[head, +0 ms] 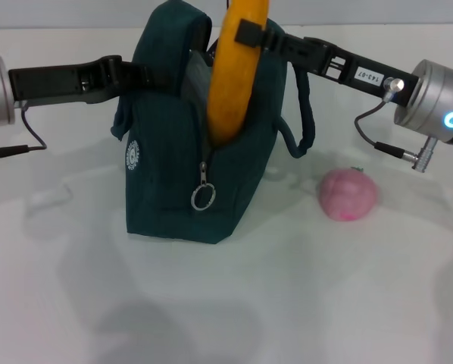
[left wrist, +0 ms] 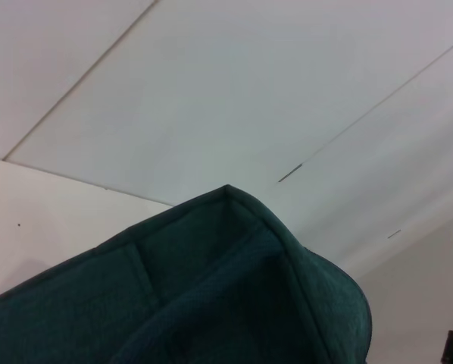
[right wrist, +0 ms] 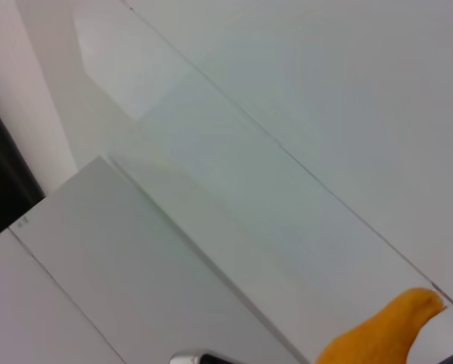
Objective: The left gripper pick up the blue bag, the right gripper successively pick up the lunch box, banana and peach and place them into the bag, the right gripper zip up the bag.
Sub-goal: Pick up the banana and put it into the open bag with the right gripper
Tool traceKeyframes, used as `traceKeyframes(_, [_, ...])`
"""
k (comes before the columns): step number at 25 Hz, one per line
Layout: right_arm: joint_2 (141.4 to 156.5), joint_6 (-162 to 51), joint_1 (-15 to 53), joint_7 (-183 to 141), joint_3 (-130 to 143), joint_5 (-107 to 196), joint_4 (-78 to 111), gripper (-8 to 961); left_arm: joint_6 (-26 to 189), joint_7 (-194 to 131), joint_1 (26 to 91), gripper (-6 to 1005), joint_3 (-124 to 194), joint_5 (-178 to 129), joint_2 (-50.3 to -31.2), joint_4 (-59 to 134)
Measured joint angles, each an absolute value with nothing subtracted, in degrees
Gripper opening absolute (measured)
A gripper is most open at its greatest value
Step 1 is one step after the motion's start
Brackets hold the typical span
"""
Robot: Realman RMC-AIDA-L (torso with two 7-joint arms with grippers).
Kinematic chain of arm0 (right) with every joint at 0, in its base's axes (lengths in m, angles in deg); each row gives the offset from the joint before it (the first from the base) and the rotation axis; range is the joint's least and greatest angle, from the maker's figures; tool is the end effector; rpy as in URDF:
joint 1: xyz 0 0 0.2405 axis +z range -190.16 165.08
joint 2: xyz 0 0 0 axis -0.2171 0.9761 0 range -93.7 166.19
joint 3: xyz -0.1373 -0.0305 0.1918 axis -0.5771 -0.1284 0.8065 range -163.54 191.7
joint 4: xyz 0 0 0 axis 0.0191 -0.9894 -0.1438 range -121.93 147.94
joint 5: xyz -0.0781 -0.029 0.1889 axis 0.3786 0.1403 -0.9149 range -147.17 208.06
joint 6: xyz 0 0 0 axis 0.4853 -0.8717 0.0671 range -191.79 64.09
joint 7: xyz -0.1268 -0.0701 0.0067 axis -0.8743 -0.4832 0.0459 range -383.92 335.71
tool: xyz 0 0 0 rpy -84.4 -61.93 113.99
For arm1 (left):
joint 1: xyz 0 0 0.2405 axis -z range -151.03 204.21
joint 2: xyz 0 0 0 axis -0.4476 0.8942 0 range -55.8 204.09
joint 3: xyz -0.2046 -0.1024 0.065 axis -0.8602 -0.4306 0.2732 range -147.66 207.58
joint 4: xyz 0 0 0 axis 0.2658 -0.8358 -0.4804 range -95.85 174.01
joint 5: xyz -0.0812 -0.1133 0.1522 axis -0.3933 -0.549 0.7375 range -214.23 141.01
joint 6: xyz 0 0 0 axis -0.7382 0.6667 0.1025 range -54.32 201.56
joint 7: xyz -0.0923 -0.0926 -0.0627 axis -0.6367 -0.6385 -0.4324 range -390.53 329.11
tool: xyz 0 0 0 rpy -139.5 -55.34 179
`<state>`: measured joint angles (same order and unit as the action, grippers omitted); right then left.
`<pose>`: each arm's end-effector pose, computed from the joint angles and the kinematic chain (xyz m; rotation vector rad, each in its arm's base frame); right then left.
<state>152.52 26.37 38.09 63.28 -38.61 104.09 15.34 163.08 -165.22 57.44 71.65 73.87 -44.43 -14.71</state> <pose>0.1332 0.3570 -0.0276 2.4659 -1.0867 -1.5018 -0.2089 0.3496 0.0594 -2.3949 -1.5558 -0.8815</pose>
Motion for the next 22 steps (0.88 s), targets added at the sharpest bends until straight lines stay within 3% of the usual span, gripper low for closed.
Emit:
traceKeyframes(12, [152.53, 25.8, 38.1, 64.5, -38.6, 104.2, 15.5, 524, 163.1, -165.2, 57.5, 38, 71.5, 73.9, -44.42, -14.7])
traceKeyframes(18, [152.38, 26.9, 34.9, 65.6, -38.1, 103.4, 21.9, 754, 163.1, -165.2, 56.9, 38, 71.5, 73.4, -44.09, -14.7])
traceKeyframes(22, [152.04, 26.5, 31.2, 68.8, -38.3, 102.4, 28.1, 759, 163.1, -165.1, 56.8, 38, 71.5, 73.3, -44.06, -14.7])
